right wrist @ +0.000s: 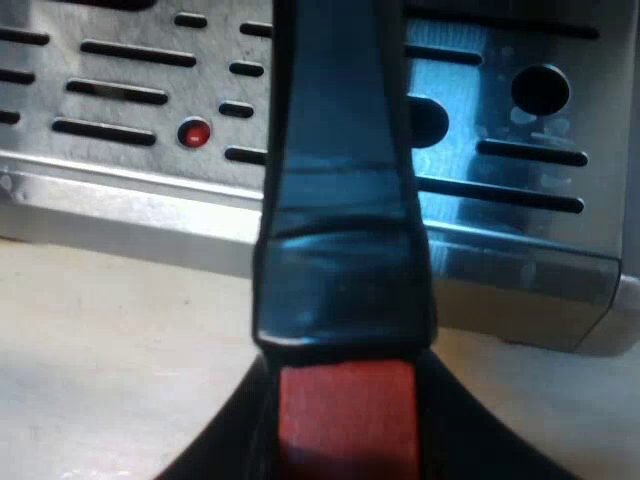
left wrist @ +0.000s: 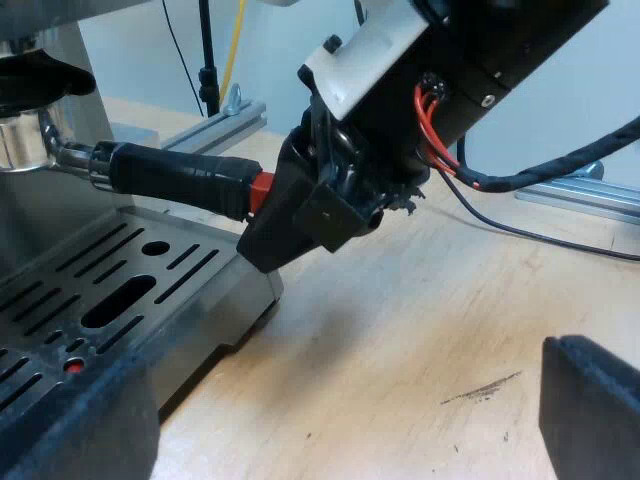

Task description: Grind coffee beans and then tamp

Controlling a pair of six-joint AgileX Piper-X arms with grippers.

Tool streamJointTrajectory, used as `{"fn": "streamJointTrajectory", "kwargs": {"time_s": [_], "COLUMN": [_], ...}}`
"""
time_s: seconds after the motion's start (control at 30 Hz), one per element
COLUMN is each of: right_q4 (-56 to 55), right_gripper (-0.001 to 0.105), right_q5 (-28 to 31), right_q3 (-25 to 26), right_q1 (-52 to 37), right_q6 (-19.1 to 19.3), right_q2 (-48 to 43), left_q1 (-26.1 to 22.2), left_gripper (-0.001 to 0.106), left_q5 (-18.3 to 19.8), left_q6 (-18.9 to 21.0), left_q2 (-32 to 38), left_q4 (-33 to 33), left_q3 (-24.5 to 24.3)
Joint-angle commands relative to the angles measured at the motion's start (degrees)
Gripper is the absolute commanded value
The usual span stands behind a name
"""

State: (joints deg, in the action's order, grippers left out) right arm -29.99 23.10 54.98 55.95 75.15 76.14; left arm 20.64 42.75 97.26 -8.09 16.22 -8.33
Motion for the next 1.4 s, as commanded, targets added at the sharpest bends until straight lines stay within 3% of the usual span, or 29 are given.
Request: {"fn": "streamJointTrajectory", "kwargs": {"time_s": [0.03,0.23,0.6,0.8,1.17,1.37,1.4], "right_q4": [-1.2,-1.1,-1.3,-3.4,-12.2,-15.0,-15.1], "right_gripper": [0.000,0.000,0.000,0.000,0.000,0.000,0.000], "right_q5": [-3.7,-0.7,3.6,4.1,5.0,4.4,4.4], "right_q3": [-0.2,-4.4,-5.2,-5.2,-5.2,-5.2,-5.2], "right_q1": [2.4,4.0,6.0,8.3,15.7,18.4,18.4], "right_q6": [1.7,-3.5,-3.3,-3.3,-3.3,-0.2,-0.2], "right_q2": [-1.2,-3.7,-7.4,-9.1,-16.9,-21.1,-21.2], "left_q1": [0.3,0.3,0.3,0.3,0.3,0.3,0.3], "left_gripper": [0.079,0.079,0.079,0.079,0.079,0.079,0.079], "left_q5": [0.8,0.8,0.8,1.4,0.8,1.2,1.2], "left_q6": [0.4,0.4,0.4,3.5,4.2,4.2,4.1], "left_q2": [0.1,0.1,0.1,0.1,0.2,0.2,0.4], "left_q4": [-1.1,-1.1,-1.5,-4.8,0.8,4.5,8.2], "left_q3": [-0.2,-0.2,-0.2,-0.6,-6.3,-9.9,-12.3]}}
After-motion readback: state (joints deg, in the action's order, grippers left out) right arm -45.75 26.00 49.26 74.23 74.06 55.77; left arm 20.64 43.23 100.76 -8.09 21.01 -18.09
